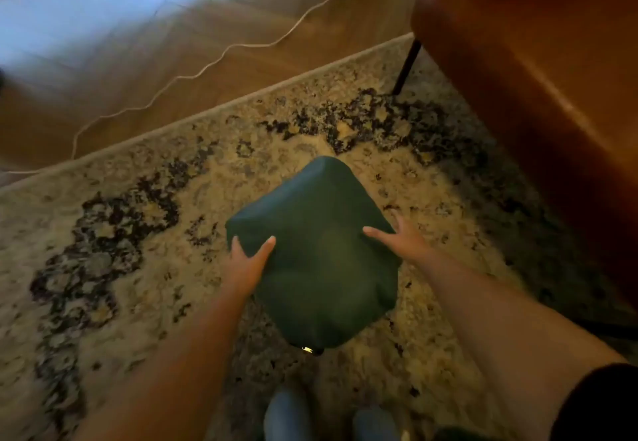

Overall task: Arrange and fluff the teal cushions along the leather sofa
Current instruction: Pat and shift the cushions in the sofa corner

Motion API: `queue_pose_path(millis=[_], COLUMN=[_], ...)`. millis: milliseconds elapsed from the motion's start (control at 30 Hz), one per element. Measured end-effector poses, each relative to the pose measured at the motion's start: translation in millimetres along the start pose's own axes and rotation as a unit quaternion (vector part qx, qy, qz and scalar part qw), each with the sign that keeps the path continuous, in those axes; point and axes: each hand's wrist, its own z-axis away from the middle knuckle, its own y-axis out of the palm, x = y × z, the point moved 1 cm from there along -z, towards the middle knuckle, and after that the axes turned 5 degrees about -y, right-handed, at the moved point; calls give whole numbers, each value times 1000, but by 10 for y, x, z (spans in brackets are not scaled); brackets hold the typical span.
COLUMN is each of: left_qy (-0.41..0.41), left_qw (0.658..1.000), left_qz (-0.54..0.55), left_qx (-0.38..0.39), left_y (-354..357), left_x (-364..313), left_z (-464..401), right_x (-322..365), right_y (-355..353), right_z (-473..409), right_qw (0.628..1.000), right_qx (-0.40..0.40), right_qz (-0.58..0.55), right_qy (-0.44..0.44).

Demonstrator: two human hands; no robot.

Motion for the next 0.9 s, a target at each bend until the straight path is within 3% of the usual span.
queue_pose_path(millis=[267,433,633,900], left_qy=[-108,-137,-131,-108], left_qw=[981,960,965,969], left_qz=[159,245,225,206], left_qx=[-20,-23,24,78], left_y=[271,347,241,62], left_x=[32,114,-301,-1329], left_z=[-319,-399,-137,936], right_x=[-301,-407,-98,570], right_y=[18,88,-35,-958], right_z=[-444,-557,-252,862], right_qw=[997,991,978,976], right_qx=[54,36,6,-62], right_qz=[-17,-124,-208,-207], right_qy=[47,41,9,-3])
